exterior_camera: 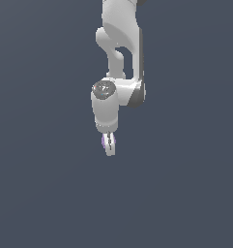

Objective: Pick up the object and move it to a goal position.

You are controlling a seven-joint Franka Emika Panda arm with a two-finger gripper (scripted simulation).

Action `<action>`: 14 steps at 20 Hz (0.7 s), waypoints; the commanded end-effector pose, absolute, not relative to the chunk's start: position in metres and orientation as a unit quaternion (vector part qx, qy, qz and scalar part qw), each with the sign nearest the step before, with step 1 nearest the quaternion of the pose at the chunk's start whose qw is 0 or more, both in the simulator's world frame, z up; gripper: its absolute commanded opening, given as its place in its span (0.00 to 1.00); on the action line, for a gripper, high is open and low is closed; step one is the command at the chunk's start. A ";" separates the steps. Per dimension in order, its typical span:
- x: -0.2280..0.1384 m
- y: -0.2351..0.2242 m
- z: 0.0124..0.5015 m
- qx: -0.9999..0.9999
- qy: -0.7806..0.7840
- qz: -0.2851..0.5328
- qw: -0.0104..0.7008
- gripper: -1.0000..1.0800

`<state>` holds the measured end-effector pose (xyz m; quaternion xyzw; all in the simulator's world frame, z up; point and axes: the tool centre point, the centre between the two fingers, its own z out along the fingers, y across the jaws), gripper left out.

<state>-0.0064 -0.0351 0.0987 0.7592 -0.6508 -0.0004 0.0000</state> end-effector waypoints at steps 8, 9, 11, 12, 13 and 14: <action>-0.006 -0.017 0.202 0.759 -0.651 0.000 0.000 0.00; -0.006 -0.015 0.214 0.759 -0.651 0.000 0.000 0.00; -0.006 -0.011 0.237 0.759 -0.652 0.001 0.001 0.00; -0.005 -0.009 0.249 0.759 -0.652 0.001 0.001 0.00; -0.005 -0.007 0.259 0.759 -0.652 0.001 0.001 0.00; -0.005 -0.005 0.270 0.759 -0.652 0.001 0.001 0.00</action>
